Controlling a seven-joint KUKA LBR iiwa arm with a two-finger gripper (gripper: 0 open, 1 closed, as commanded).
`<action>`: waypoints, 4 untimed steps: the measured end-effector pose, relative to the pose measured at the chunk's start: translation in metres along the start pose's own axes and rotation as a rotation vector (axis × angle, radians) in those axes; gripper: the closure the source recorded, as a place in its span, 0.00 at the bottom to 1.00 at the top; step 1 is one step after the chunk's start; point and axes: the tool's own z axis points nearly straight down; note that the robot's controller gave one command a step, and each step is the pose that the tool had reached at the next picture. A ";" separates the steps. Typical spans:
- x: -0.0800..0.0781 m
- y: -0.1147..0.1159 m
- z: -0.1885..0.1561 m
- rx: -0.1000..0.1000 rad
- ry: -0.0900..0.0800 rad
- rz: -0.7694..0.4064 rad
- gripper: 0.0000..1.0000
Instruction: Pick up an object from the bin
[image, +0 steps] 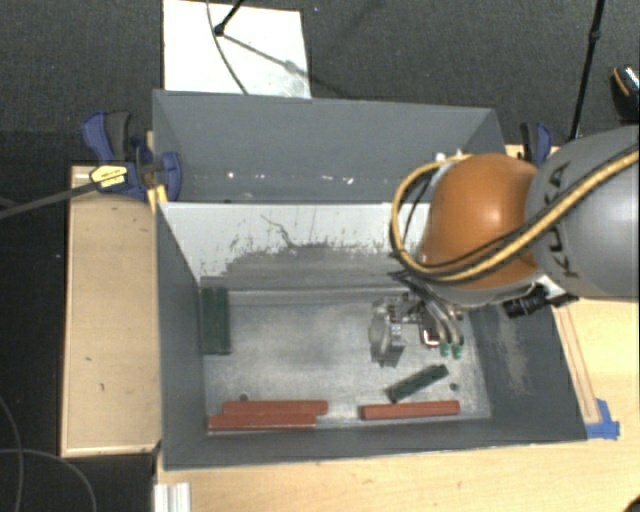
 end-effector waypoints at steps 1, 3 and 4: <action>-0.002 -0.003 -0.003 0.001 -0.007 0.009 0.00; 0.021 -0.100 0.112 0.003 -0.012 -0.232 0.00; 0.023 -0.099 0.112 0.002 -0.006 -0.230 1.00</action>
Offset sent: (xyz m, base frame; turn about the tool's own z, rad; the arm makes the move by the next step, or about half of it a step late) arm 0.0000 0.0000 0.0000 0.0000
